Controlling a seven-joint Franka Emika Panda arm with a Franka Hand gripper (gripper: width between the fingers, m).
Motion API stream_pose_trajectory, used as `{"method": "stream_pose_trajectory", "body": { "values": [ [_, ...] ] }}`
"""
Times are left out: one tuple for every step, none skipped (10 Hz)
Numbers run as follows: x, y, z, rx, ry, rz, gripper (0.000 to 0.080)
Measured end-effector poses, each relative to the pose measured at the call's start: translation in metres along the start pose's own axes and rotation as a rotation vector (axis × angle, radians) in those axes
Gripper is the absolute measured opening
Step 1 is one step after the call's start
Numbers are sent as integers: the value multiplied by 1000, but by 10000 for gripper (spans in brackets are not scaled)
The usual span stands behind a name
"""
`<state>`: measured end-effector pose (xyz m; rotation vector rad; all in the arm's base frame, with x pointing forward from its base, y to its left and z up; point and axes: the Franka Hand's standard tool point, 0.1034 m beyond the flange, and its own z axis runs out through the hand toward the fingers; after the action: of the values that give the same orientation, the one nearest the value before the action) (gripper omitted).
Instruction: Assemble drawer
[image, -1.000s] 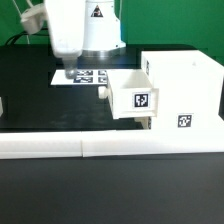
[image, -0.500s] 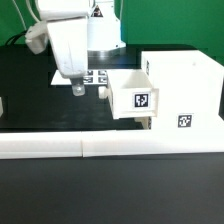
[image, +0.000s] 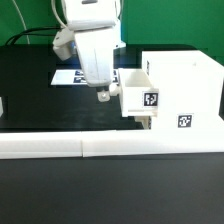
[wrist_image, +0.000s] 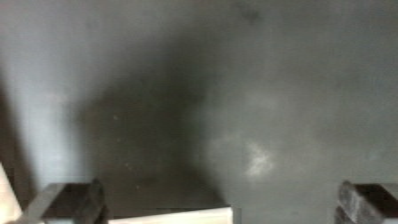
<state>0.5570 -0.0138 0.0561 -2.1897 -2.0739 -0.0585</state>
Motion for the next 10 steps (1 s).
{"method": "stream_pose_trajectory", "body": {
  "values": [
    [1, 0, 0, 0, -1, 19, 649],
    [2, 0, 0, 0, -1, 46, 649],
    [2, 0, 0, 1, -1, 66, 649],
    [3, 0, 1, 2, -1, 83, 649],
    [3, 0, 2, 3, -6, 98, 649],
    [3, 0, 2, 3, -9, 98, 649],
    [3, 0, 2, 3, -9, 99, 649],
    [2, 0, 3, 4, -9, 99, 649],
    [2, 0, 3, 4, -9, 100, 649],
    [-1, 0, 2, 4, -10, 63, 649]
  ]
}}
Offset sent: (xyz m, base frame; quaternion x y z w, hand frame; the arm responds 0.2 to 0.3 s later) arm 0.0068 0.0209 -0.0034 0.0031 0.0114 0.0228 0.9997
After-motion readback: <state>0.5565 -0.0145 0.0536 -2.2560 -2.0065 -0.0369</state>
